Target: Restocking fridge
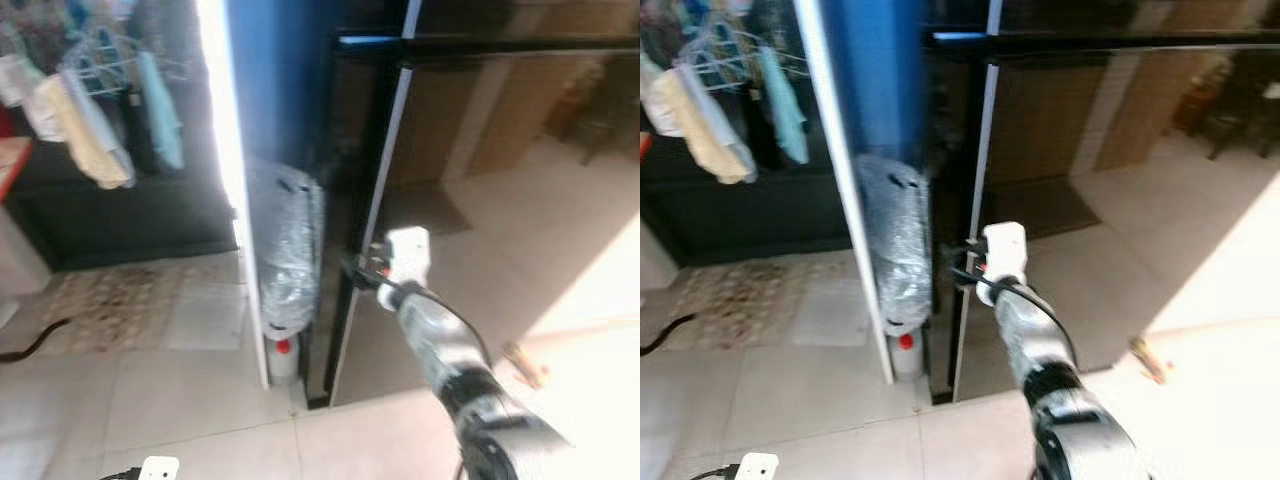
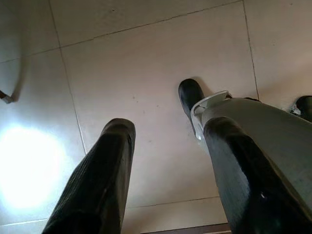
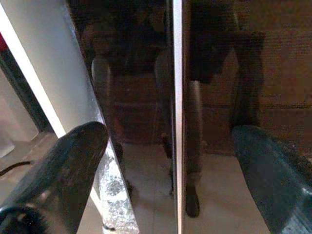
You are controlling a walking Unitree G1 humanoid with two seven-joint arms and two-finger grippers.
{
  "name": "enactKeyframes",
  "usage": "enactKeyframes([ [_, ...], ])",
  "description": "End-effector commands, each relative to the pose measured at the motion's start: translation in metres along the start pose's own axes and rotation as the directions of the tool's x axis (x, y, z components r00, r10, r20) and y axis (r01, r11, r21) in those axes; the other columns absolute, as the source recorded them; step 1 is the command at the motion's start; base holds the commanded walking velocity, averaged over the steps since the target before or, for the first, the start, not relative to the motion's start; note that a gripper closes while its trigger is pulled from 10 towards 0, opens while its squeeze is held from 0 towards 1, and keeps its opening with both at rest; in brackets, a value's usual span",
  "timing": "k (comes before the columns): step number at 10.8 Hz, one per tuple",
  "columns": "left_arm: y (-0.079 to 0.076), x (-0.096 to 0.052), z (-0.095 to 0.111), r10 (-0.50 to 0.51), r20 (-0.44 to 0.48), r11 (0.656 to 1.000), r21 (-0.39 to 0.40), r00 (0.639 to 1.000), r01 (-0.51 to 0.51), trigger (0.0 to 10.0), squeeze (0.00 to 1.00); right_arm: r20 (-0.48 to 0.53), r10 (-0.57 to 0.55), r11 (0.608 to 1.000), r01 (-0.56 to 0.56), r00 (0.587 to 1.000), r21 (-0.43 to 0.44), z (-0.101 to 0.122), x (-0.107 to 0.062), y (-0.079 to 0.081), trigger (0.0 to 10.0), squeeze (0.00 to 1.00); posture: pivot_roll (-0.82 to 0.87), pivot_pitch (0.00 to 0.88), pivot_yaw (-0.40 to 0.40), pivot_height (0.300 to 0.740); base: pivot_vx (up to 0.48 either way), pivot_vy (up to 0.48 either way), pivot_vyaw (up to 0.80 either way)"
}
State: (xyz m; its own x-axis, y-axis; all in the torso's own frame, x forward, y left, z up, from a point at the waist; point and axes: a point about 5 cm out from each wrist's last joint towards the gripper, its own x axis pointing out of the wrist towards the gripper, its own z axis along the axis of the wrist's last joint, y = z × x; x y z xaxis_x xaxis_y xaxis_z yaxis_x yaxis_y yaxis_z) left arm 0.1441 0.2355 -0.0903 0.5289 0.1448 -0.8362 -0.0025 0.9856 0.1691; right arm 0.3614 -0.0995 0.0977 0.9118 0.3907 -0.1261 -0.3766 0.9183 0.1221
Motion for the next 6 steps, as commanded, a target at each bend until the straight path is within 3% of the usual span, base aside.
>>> enactKeyframes([
  [1,-0.001,0.0,-0.003,0.003,-0.015,1.0,-0.017,1.0,-0.004,10.0,0.0,0.119,0.089,0.995,-0.083,0.989,-0.051,0.033,0.013,0.017,10.0,0.0,-0.08,0.0,-0.043,0.74,0.0,0.0,0.0],
  [4,-0.002,0.0,-0.004,-0.005,-0.016,1.0,-0.014,1.0,0.005,10.0,0.0,0.114,0.089,0.994,-0.082,0.989,-0.07,0.02,0.0,0.005,10.0,0.0,-0.11,0.0,-0.037,0.74,0.0,0.0,0.0],
  [6,-0.003,-0.001,-0.005,-0.008,-0.019,1.0,-0.013,1.0,0.008,10.0,0.0,0.118,0.093,0.992,-0.083,0.989,-0.093,0.004,-0.025,-0.013,10.0,0.0,-0.12,0.0,-0.038,0.74,0.0,0.0,0.0],
])
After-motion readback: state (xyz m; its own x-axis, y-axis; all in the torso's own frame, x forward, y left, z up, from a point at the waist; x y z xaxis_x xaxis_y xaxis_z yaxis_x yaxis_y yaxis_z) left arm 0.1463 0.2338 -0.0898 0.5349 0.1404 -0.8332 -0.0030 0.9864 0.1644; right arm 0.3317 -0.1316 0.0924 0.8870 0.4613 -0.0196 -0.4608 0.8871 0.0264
